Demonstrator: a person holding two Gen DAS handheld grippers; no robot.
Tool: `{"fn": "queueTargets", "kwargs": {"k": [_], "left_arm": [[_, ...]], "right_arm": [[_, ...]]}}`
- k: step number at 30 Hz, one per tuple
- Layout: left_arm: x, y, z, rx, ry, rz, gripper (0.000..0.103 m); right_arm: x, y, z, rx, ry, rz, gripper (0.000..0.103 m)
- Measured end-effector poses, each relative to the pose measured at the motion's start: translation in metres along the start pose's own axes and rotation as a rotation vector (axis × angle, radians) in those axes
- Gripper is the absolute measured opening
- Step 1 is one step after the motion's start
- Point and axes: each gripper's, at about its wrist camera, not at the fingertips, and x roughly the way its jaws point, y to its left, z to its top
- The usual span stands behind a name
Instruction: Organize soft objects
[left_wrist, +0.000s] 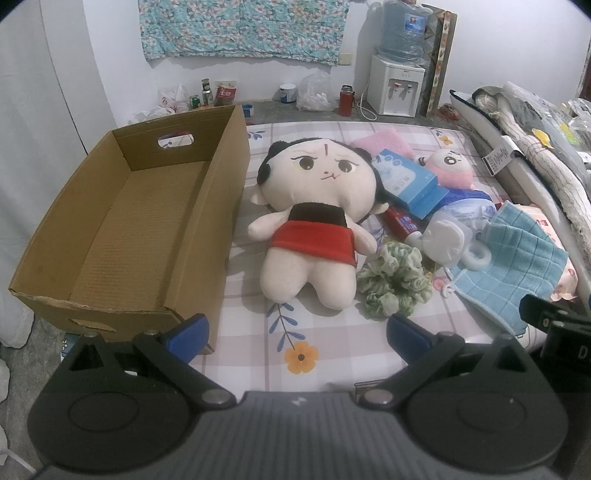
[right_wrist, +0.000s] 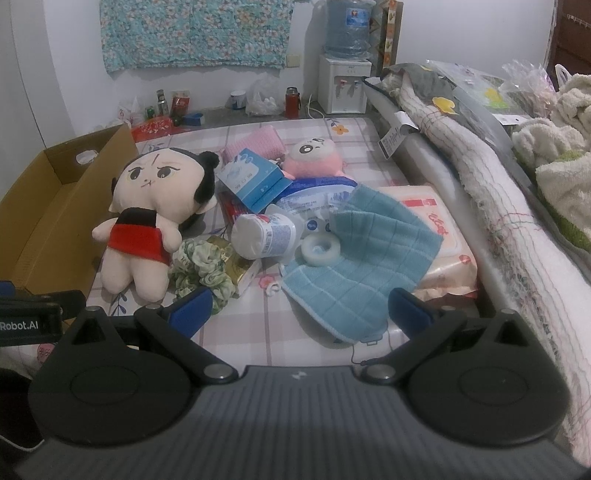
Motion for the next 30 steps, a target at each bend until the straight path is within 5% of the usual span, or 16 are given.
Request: {"fn": "queueTargets", "kwargs": {"k": [30], "left_arm": [[0.0042,0.0008,-0.0022,0.002,0.016,0.002,0.103]], "right_arm": [[0.0015,0.0001,-0.0013,0.002,0.006,-0.001,0.102]]}}
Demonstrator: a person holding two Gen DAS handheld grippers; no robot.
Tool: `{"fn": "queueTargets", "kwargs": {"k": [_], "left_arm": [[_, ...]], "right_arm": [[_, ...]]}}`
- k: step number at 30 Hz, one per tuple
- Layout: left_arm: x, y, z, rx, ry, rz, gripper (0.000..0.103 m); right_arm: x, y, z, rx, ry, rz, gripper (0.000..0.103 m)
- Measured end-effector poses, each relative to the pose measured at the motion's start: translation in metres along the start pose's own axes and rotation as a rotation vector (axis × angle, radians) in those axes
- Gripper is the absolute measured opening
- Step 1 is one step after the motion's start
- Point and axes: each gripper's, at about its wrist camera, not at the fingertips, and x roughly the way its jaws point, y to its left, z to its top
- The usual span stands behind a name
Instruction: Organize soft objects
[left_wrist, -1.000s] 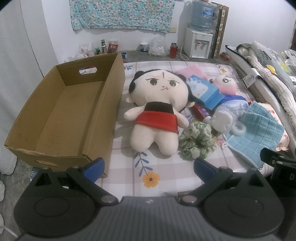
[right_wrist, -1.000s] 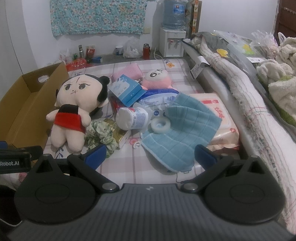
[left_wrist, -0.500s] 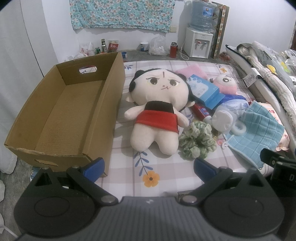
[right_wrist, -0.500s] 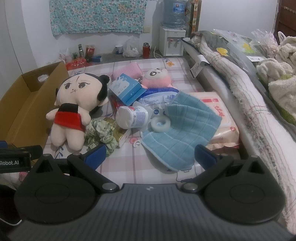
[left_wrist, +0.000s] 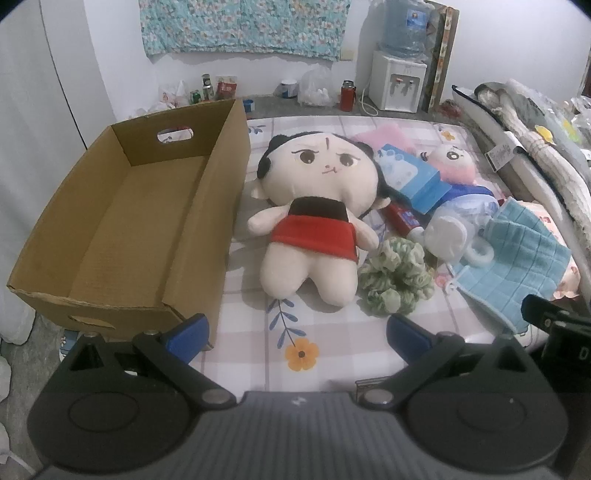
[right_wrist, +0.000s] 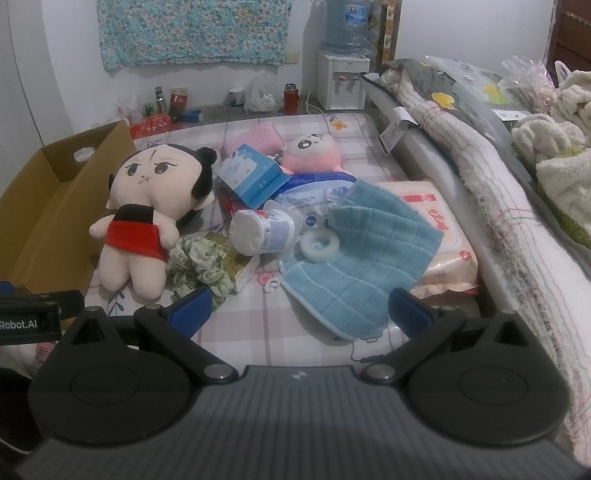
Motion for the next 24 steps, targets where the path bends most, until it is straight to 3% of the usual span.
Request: {"fn": "queueTargets", "kwargs": {"k": [12,20,24], "left_arm": [[0.010,-0.024,0.000,0.091,-0.013,-0.033,0.103],[0.018,-0.049,0.000,0.169,-0.074,-0.125,0.102],[0.026,-0.062,0.001,0.211,-0.098,-0.189,0.098]], "right_arm": [[0.015,-0.019,-0.008,0.039,0.030,-0.020,0.102],[0.026,-0.048,-0.018,0.060,-0.004,-0.009,0.102],[0.033,-0.066,-0.023,0.079,-0.032,0.011,0.102]]}}
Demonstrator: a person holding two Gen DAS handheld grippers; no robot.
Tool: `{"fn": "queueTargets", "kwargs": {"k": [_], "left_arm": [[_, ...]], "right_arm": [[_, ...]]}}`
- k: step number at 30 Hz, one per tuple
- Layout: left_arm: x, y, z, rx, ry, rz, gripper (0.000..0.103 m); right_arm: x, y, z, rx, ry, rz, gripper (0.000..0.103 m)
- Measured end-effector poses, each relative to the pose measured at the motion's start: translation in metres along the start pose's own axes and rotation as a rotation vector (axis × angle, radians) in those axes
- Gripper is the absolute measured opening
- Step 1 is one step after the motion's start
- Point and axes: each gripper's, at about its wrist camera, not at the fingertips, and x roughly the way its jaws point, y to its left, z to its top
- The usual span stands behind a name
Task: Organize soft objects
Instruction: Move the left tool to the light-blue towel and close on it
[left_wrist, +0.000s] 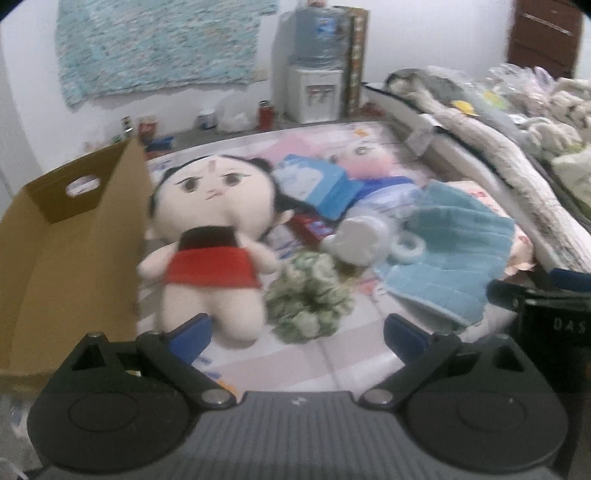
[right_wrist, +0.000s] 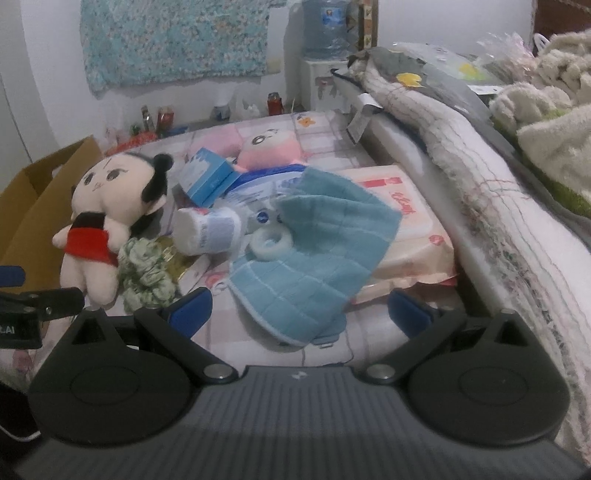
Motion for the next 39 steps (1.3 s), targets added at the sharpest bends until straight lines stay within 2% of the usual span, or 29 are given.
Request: {"fn": "queueTargets", "kwargs": {"k": [4,7,9,13,16,17,18,19,21,22,23,24,27,30,34,39], "left_arm": [[0.017,-0.016,0.005,0.053,-0.003,-0.104,0.087],[0.033,-0.029,0.010,0.077,0.026,-0.177,0.075],[0.042,-0.037,0.012,0.088,0.045,-0.204,0.066],[0.057,-0.047,0.015,0.086,0.082,-0.239,0.058],[0.064,-0.049,0.016,0.079,0.104,-0.258,0.050],[0.067,-0.049,0.016,0.079,0.111,-0.257,0.047],[0.068,-0.049,0.016,0.078,0.118,-0.257,0.045],[0.070,-0.049,0.016,0.077,0.124,-0.256,0.045],[0.071,-0.048,0.016,0.070,0.129,-0.256,0.045],[0.071,-0.047,0.016,0.067,0.131,-0.256,0.045],[0.072,-0.046,0.016,0.064,0.134,-0.256,0.045],[0.072,-0.045,0.015,0.058,0.137,-0.256,0.044],[0.073,-0.041,0.013,0.038,0.151,-0.264,0.039],[0.071,-0.034,0.011,0.002,0.163,-0.281,0.039],[0.070,-0.021,0.009,-0.068,0.176,-0.312,0.039],[0.067,-0.008,0.007,-0.145,0.183,-0.355,0.041]], "right_arm": [[0.009,-0.023,-0.002,0.070,-0.019,0.005,0.102],[0.016,-0.043,0.000,0.133,-0.046,0.013,0.102],[0.021,-0.052,0.004,0.140,-0.069,0.009,0.101],[0.037,-0.064,0.022,0.098,-0.132,-0.002,0.099],[0.058,-0.071,0.036,0.065,-0.145,-0.009,0.087],[0.067,-0.073,0.040,0.053,-0.139,-0.007,0.079],[0.075,-0.074,0.042,0.041,-0.126,-0.006,0.068],[0.083,-0.074,0.045,0.030,-0.107,-0.003,0.062],[0.095,-0.074,0.045,0.012,-0.063,0.000,0.039],[0.100,-0.073,0.044,0.008,-0.041,0.000,0.034],[0.101,-0.072,0.043,0.000,-0.046,-0.008,0.018],[0.100,-0.069,0.041,-0.014,-0.050,-0.008,0.010],[0.091,-0.066,0.039,-0.008,-0.055,0.021,0.007],[0.072,-0.057,0.033,-0.054,-0.083,0.066,0.007],[0.037,-0.034,0.013,-0.217,-0.116,0.098,0.007],[0.019,0.002,-0.018,-0.429,-0.134,0.113,0.007]]}}
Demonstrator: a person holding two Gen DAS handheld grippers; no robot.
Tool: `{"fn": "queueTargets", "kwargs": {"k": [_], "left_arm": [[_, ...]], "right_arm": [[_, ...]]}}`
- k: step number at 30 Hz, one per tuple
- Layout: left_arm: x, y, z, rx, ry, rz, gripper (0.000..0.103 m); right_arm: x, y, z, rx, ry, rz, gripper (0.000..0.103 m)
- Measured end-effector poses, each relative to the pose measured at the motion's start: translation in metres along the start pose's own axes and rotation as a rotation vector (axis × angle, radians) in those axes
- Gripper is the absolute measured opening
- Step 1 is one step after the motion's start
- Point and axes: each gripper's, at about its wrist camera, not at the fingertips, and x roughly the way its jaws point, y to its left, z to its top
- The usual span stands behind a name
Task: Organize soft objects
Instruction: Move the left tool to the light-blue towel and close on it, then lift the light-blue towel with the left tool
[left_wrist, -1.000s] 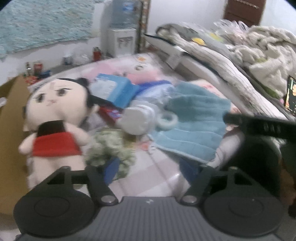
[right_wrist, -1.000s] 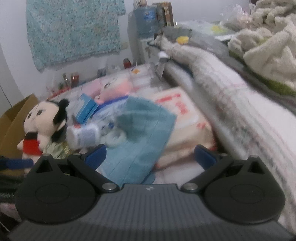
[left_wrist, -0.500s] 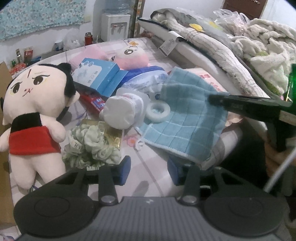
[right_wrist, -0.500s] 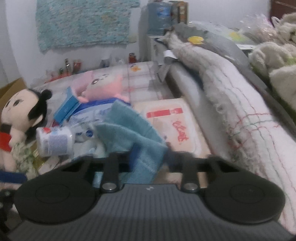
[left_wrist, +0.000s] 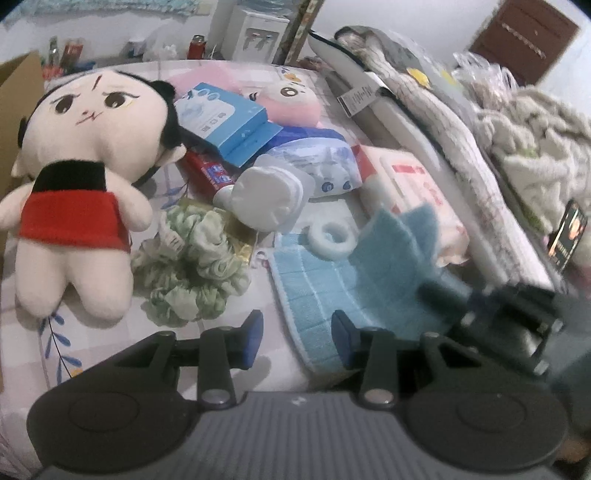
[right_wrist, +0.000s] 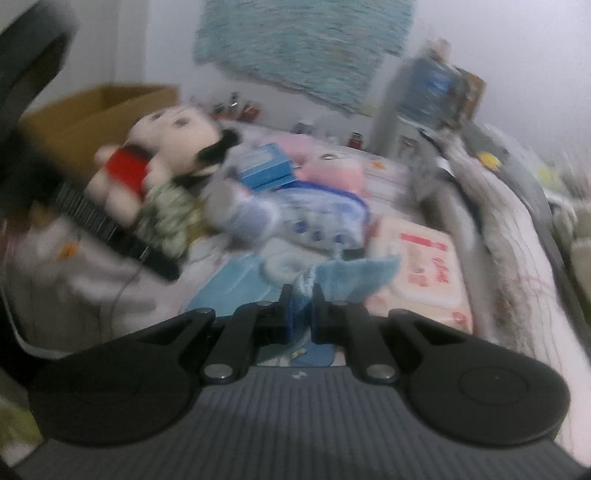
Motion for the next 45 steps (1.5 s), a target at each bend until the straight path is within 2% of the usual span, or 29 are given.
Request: {"fn": "queueTargets", "kwargs": {"k": [3,6,11,14,16,17,20,21,23,24,26,30,31,32,33,38,40,45], "left_arm": [[-0.001,0.002,0.001,-0.020,-0.004,-0.017,0.046],[-0.003,0.000,0.002,-0.016,-0.009,-0.038,0.059],[-0.001,-0.009,0.007,0.016,-0.006,-0.059,0.074],[0.009,-0.012,0.009,0.031,0.022,-0.068,0.075],[0.020,-0.014,0.010,0.039,0.036,-0.047,0.074],[0.026,-0.014,0.010,0.045,0.042,-0.029,0.070],[0.040,-0.015,0.011,0.068,0.061,0.022,0.057],[0.044,-0.016,0.010,0.076,0.070,0.039,0.056],[0.051,-0.016,0.009,0.087,0.086,0.064,0.057],[0.053,-0.016,0.008,0.094,0.092,0.069,0.057],[0.056,-0.016,0.007,0.103,0.103,0.080,0.057],[0.057,-0.011,0.007,0.086,0.089,0.085,0.054],[0.057,-0.010,0.006,0.094,0.093,0.079,0.053],[0.057,-0.011,0.006,0.104,0.092,0.075,0.051],[0.057,-0.012,0.005,0.115,0.089,0.077,0.051],[0.057,-0.018,0.003,0.167,0.086,0.080,0.051],[0.057,-0.021,0.002,0.193,0.088,0.077,0.052],[0.065,-0.033,-0.001,0.286,0.118,0.064,0.067]], "right_arm": [[0.003,0.022,-0.005,-0.074,0.020,0.018,0.007],[0.005,0.035,-0.011,-0.099,0.040,0.080,0.007],[0.014,0.050,-0.015,-0.106,0.074,0.210,0.009],[0.022,0.051,-0.019,-0.069,0.084,0.294,0.013],[0.026,0.050,-0.022,-0.038,0.086,0.349,0.015],[0.028,0.049,-0.024,-0.021,0.086,0.373,0.018],[0.030,0.041,-0.024,0.021,0.083,0.438,0.039],[0.027,0.037,-0.025,0.044,0.082,0.461,0.050],[0.019,0.027,-0.026,0.078,0.077,0.489,0.061],[0.014,0.021,-0.027,0.099,0.069,0.492,0.066],[0.003,0.004,-0.030,0.162,0.062,0.500,0.069],[-0.006,-0.036,-0.033,0.376,0.043,0.465,0.067],[-0.005,-0.044,-0.034,0.430,0.044,0.468,0.063],[-0.001,-0.051,-0.035,0.482,0.053,0.475,0.054],[0.002,-0.056,-0.035,0.536,0.058,0.460,0.049],[0.029,-0.082,-0.043,0.758,0.147,0.465,0.029],[0.038,-0.084,-0.044,0.800,0.187,0.472,0.024],[0.060,-0.075,-0.040,0.824,0.274,0.499,0.017]]}}
